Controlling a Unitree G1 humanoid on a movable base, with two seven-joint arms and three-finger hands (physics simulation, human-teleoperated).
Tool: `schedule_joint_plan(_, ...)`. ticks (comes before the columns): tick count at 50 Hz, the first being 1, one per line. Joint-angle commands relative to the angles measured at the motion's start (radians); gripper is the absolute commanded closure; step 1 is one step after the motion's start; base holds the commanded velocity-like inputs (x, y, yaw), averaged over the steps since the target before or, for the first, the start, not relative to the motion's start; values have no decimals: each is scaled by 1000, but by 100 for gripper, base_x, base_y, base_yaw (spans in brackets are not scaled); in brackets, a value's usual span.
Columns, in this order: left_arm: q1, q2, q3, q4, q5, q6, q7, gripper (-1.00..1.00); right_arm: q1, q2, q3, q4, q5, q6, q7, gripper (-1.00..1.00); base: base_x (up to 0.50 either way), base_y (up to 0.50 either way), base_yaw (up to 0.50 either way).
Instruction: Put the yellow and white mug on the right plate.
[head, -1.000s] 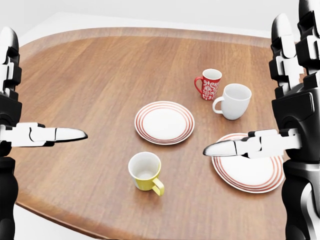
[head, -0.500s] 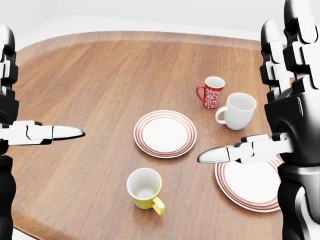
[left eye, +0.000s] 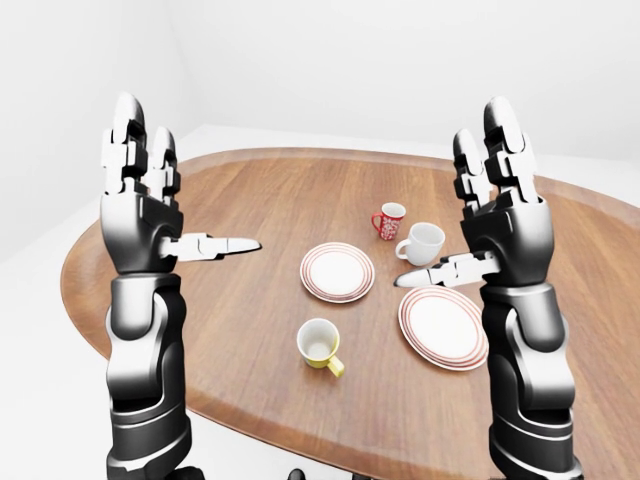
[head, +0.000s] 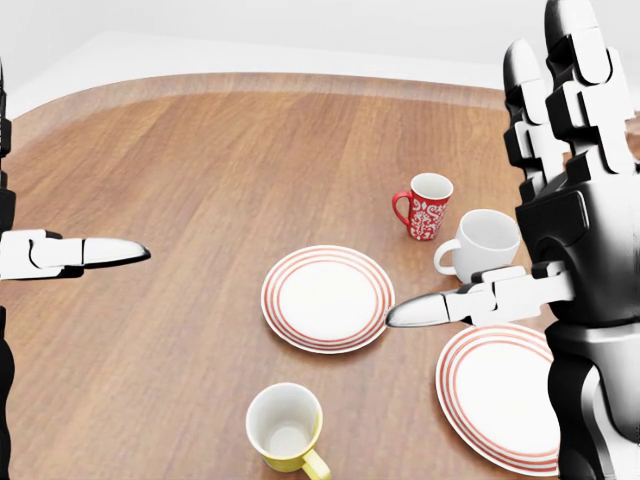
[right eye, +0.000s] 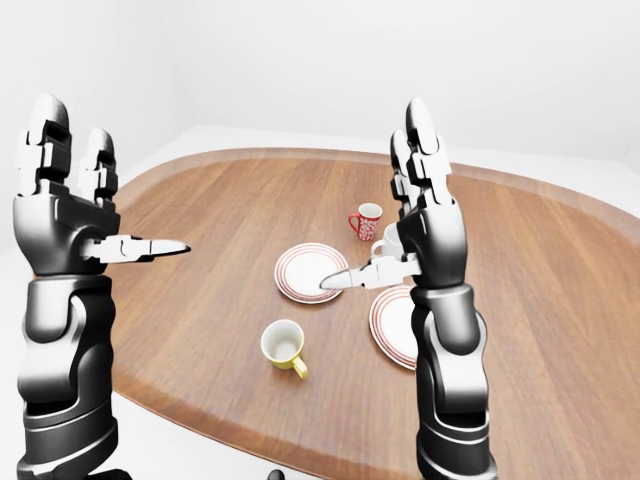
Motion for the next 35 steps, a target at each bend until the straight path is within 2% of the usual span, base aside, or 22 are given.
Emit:
schedule_joint_plan(1,-23,36,32,31,-29,0,13,-98,-87,-55,65,90,-135,0,79,-100,0,0,0)
schedule_joint_plan(6,-20,48,41,33,-34,0,13,-98,-142,-63,84,146,-246,0,191,-100,0,0,0)
schedule_joint_plan(7,-17,70,66,62,-27,0,3,-98,-200,-135,195,299,-423,0,208,-100,0,0,0)
schedule_joint_plan(12,-23,81,75,57,-37,0,8,-98,-195,-43,138,331,-570,0,298,-100,0,0,0)
schedule_joint_plan(18,-18,80,70,64,-35,0,6,-98,-211,-15,117,348,-612,0,326,-100,0,0,0)
schedule_joint_plan(35,-22,89,79,65,-41,0,8,-98,-190,29,155,343,-745,0,348,-100,0,0,0)
